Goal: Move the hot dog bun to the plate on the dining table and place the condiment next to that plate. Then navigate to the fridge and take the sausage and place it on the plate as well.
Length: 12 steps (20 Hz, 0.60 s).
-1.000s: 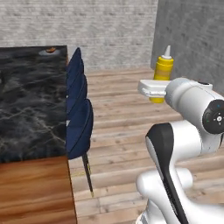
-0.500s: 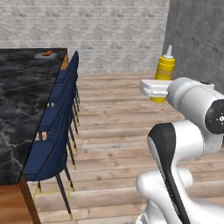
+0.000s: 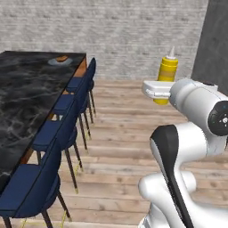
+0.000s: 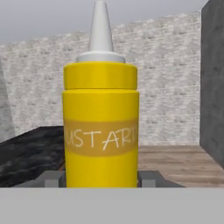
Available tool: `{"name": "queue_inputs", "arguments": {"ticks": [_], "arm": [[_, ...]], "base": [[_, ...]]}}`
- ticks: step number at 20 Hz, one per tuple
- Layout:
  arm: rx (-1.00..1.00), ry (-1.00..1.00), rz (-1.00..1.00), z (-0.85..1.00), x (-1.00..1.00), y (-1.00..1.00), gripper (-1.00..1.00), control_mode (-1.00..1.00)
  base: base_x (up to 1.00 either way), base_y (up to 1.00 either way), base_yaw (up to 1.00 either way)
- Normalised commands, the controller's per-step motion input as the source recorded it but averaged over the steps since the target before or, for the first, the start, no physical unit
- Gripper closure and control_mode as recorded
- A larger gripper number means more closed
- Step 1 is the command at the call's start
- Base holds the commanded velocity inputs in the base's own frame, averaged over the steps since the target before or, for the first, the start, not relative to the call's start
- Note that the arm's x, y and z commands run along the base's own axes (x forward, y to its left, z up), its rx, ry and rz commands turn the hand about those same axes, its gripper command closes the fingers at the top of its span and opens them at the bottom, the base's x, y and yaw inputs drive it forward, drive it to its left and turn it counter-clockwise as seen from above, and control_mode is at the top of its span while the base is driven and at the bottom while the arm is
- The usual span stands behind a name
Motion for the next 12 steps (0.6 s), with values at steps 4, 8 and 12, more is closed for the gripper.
{"name": "queue_inputs", "arguments": {"ticks": [4,8,12], "arm": [[0.00,0.00,0.00,0.00,0.00,0.00,1.00,1.00],[0.00,0.00,0.00,0.00,0.00,0.00,1.00,1.00],[0.00,0.00,0.00,0.00,0.00,0.00,1.00,1.00]], "base": [[0.92,-0.64,0.31],[0.92,-0.68,0.32],[0.94,-0.68,0.34]]}}
